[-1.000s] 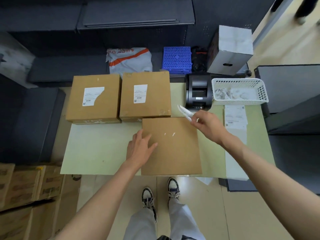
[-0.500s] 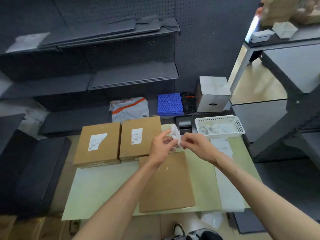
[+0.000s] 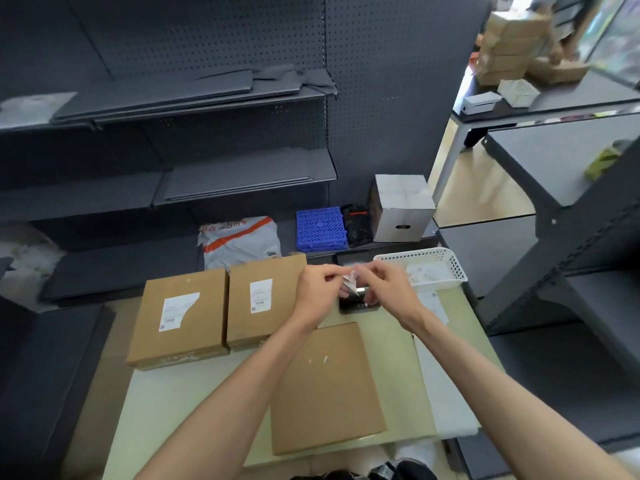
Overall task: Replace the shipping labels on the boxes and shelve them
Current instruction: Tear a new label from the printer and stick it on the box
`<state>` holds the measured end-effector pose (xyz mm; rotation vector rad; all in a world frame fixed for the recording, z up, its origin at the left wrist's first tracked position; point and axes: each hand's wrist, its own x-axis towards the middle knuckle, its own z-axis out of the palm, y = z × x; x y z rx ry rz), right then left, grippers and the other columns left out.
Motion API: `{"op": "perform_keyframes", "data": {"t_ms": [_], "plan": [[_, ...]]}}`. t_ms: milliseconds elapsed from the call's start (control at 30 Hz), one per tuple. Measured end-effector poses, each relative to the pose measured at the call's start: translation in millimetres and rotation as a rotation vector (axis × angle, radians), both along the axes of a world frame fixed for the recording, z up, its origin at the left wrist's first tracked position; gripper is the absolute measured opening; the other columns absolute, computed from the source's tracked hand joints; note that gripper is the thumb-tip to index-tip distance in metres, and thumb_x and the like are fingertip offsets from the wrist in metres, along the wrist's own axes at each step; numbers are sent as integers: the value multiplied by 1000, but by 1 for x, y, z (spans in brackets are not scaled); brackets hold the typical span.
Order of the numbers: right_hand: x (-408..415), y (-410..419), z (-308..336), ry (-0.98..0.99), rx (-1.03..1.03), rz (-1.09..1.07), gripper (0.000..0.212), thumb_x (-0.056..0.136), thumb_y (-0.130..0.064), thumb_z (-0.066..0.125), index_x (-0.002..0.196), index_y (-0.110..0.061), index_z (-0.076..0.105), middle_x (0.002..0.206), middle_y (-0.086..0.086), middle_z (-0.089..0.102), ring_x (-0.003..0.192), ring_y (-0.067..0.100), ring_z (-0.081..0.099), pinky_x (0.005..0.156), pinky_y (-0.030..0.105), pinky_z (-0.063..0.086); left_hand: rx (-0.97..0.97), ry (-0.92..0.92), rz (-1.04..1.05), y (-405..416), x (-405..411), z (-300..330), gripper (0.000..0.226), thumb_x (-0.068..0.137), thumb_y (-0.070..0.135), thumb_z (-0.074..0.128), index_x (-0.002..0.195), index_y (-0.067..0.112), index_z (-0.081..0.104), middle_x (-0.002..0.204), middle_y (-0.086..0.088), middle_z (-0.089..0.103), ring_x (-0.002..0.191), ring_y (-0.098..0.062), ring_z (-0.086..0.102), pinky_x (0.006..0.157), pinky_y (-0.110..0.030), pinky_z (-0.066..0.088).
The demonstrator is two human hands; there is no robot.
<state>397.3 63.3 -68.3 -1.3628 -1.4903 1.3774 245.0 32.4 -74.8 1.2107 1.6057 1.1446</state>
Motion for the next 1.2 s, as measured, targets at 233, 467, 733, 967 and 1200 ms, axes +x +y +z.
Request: {"op": "perform_keyframes", "data": {"t_ms": [233,467,733,967,1200], "plan": [[4,1,-10,-9,-91,29,20,88,-13,71,102,0,69,63,-3,64,57,13,55,55,21,47,-45,-5,-111,5,2,-7,35,91,-6,49,100,8,79,102,-10,75,72,-19,76,75,-40,63],[13,-9,-20,40,-79,-108,13,88,-13,71,81,-3,66,65,1,58,63,15,50,57,22,40,-41,-241,-212,9,12,-6,44,93,-8,56,130,16,61,96,-10,75,83,-24,75,75,-34,62],[17,-11,-19,70,-61,-317,19,84,-6,73,77,10,65,58,4,59,49,8,49,50,18,41,162,212,-345,5,14,-15,42,90,8,67,132,16,66,123,-1,66,89,-2,65,88,-21,55],[14,-15,-20,80,-70,-265,16,86,-4,69,73,5,68,60,9,58,50,10,50,54,20,43,201,456,-468,11,5,-19,34,89,31,73,116,12,64,88,2,51,72,-10,49,74,-32,49],[28,-18,-28,-155,17,40,23,94,-21,61,77,-13,74,69,13,66,64,13,54,62,27,39,147,556,-544,16,-1,-32,31,97,39,62,86,10,57,81,0,47,73,-18,47,66,-35,40]]}}
